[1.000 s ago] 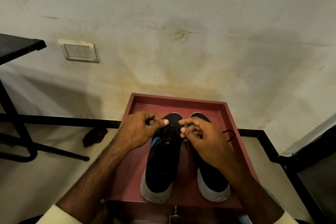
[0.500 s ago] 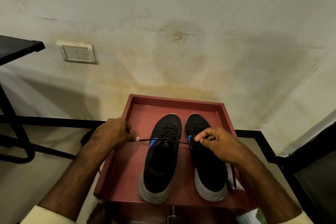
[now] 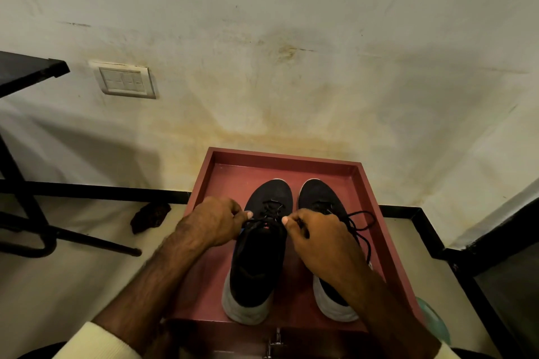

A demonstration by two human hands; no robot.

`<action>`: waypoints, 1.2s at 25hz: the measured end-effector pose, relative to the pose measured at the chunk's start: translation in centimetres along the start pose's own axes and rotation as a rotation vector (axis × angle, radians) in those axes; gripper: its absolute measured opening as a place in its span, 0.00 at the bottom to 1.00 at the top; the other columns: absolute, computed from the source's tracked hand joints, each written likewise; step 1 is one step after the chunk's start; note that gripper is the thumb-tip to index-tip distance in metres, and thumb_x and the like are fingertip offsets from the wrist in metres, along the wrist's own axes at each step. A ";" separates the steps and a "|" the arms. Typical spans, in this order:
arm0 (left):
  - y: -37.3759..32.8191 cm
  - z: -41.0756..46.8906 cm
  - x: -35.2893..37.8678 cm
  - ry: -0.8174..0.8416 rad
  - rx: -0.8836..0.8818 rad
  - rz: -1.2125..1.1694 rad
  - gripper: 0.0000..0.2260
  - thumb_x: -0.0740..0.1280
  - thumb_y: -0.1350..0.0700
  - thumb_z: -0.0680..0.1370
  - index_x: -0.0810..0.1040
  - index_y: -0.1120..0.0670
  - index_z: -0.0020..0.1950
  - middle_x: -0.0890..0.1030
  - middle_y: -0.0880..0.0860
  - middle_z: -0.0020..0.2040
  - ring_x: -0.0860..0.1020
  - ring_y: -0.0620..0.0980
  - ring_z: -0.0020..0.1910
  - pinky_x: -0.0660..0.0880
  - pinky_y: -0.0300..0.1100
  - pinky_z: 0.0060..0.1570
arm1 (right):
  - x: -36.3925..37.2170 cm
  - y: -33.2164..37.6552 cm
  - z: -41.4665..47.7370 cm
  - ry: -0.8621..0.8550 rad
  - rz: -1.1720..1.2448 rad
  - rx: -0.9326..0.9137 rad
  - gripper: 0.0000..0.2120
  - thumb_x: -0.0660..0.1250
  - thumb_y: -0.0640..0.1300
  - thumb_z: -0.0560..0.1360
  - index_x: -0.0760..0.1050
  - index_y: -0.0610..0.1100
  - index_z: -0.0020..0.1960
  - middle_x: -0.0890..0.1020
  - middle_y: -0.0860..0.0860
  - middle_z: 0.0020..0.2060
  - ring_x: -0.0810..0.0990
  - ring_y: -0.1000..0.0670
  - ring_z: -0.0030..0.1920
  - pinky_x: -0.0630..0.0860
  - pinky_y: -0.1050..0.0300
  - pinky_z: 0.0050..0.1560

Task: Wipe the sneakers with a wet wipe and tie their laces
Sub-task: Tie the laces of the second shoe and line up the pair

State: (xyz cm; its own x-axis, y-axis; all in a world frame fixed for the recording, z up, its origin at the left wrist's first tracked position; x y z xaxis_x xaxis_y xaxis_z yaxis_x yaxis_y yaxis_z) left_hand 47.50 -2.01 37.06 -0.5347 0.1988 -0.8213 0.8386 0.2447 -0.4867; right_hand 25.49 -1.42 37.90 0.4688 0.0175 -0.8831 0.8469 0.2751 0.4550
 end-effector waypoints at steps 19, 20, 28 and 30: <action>-2.1 -1.9 -1.1 -0.082 0.178 -0.773 0.10 0.69 0.53 0.82 0.85 0.41 0.59 0.88 0.46 0.51 0.83 0.37 0.53 0.78 0.33 0.54 | 0.6 2.1 1.5 -0.036 0.969 0.129 0.13 0.63 0.43 0.85 0.83 0.54 0.62 0.87 0.52 0.42 0.83 0.57 0.44 0.76 0.65 0.47; -2.3 -1.9 -1.2 -0.082 0.198 -0.802 0.11 0.68 0.53 0.82 0.85 0.41 0.61 0.88 0.46 0.52 0.84 0.37 0.53 0.79 0.34 0.56 | 0.7 2.1 1.6 -0.037 0.992 0.128 0.13 0.63 0.43 0.85 0.82 0.54 0.63 0.87 0.52 0.44 0.83 0.55 0.45 0.77 0.64 0.48; -2.7 -2.1 -1.8 -0.082 0.277 -0.865 0.16 0.67 0.57 0.83 0.76 0.49 0.70 0.87 0.41 0.44 0.83 0.36 0.57 0.73 0.36 0.64 | 0.1 2.4 2.0 -0.073 1.115 0.127 0.13 0.64 0.37 0.84 0.74 0.46 0.68 0.89 0.49 0.50 0.86 0.49 0.48 0.82 0.57 0.54; -2.8 -2.3 -1.8 -0.074 0.298 -0.859 0.12 0.67 0.58 0.83 0.81 0.48 0.65 0.88 0.41 0.45 0.84 0.34 0.51 0.76 0.30 0.56 | 0.2 2.4 2.0 -0.065 1.141 0.124 0.11 0.64 0.37 0.84 0.77 0.44 0.65 0.89 0.48 0.49 0.87 0.45 0.51 0.82 0.56 0.58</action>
State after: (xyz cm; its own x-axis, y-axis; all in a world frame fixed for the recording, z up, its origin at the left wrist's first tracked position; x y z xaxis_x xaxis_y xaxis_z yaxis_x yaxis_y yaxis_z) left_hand 45.90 -0.85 40.62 -0.9883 -0.0023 -0.1528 0.1527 0.0228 -0.9880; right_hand 28.08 -2.64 39.05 0.9878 0.1452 0.0564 -0.0620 0.0342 0.9975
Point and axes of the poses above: each hand's wrist, its own z-axis towards the middle knuckle, its own x-axis out of the palm, y = z × x, the point moved 3 cm from there along z, towards the middle knuckle
